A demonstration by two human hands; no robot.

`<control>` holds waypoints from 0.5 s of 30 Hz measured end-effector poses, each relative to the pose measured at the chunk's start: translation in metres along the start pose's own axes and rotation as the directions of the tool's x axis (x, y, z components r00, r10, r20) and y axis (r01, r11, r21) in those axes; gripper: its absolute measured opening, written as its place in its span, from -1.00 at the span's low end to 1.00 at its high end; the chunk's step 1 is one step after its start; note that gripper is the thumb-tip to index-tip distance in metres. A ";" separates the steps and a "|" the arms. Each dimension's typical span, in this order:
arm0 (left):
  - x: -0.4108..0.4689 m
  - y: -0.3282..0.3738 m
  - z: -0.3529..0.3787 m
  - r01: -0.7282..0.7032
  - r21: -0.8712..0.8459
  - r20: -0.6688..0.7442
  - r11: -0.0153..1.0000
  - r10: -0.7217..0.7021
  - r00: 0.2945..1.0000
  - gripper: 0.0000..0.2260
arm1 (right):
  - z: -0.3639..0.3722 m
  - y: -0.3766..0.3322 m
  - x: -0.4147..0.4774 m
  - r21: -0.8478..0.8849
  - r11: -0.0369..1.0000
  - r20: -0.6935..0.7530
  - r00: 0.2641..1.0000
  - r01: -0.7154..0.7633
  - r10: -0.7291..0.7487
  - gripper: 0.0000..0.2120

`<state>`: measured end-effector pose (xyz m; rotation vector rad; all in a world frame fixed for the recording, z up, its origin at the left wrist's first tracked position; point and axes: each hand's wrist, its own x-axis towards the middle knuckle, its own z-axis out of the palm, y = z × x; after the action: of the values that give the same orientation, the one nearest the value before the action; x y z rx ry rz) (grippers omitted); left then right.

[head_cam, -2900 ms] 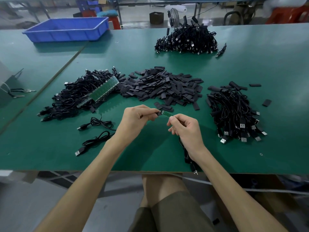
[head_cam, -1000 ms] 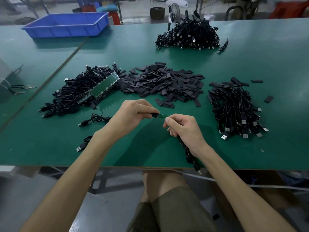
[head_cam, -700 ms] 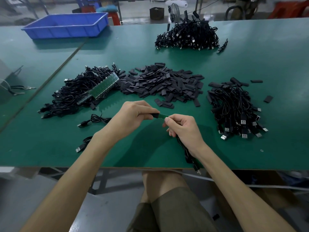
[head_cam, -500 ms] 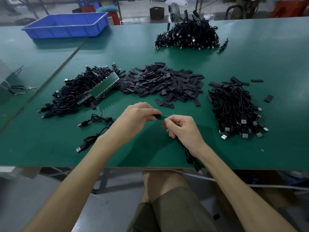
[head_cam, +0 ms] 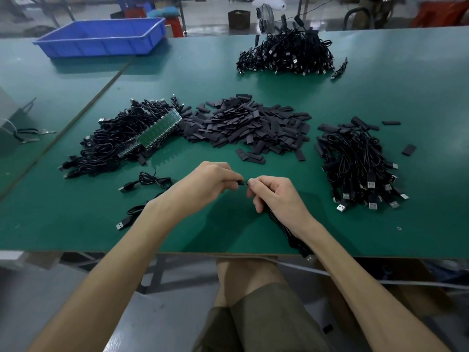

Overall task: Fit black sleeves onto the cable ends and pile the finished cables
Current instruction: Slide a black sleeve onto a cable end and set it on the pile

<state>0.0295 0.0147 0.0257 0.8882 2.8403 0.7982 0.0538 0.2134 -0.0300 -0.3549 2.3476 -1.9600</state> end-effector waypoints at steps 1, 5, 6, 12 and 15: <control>0.001 0.000 0.000 0.006 -0.005 0.010 1.000 -0.006 1.000 -0.76 | 0.000 0.000 0.000 -0.004 1.000 0.004 1.000 0.002 -0.002 -0.67; -0.001 0.000 0.000 0.010 -0.022 0.044 1.000 -0.009 0.999 -0.83 | -0.002 0.000 0.000 -0.002 1.000 0.019 1.000 0.005 -0.005 -0.67; -0.001 0.000 0.001 0.020 -0.045 0.039 0.999 -0.018 0.999 -0.83 | -0.002 -0.001 0.000 0.004 1.000 0.020 1.000 0.005 -0.005 -0.67; -0.005 -0.002 0.009 0.158 -0.309 0.021 0.938 -0.159 0.987 -0.83 | -0.002 -0.002 -0.001 0.046 0.999 0.020 1.000 -0.007 0.006 -0.60; -0.003 -0.003 0.008 0.185 -0.251 0.047 0.950 -0.179 0.983 -0.79 | 0.001 -0.001 0.000 0.024 1.000 0.048 0.999 0.006 -0.007 -0.59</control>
<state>0.0318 0.0148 0.0166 0.5871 2.6664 1.0864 0.0544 0.2127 -0.0288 -0.4047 2.2944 -1.9580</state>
